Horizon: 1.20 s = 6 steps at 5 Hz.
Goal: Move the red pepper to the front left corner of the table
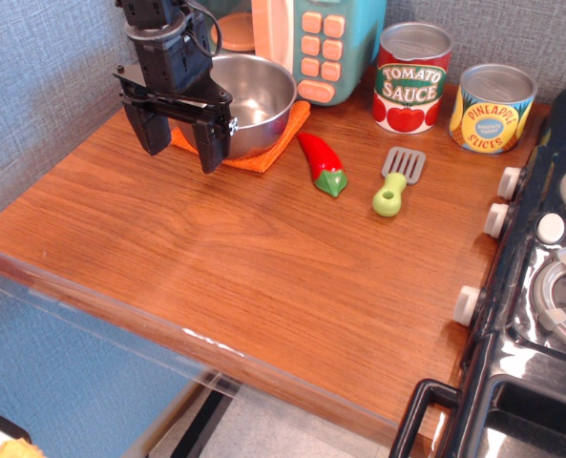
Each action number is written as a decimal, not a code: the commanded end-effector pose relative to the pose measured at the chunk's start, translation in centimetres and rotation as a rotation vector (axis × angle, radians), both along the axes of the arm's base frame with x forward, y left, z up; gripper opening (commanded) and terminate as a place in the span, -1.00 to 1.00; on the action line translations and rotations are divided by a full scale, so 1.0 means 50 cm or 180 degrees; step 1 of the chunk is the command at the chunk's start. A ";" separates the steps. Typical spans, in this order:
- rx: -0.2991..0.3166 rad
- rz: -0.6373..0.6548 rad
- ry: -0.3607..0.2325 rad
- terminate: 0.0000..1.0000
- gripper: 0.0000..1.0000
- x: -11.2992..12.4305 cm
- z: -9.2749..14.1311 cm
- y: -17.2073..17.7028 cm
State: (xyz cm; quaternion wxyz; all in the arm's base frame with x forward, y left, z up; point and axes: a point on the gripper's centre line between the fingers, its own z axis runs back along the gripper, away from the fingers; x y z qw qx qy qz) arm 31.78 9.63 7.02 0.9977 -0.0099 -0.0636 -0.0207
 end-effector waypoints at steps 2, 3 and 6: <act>-0.0027 -0.0160 0.0030 -1.00 1.00 0.013 -0.005 -0.045; 0.0094 -0.0159 -0.0089 -1.00 1.00 0.026 -0.012 -0.084; -0.0219 0.0701 -0.0191 -1.00 1.00 0.145 -0.030 -0.151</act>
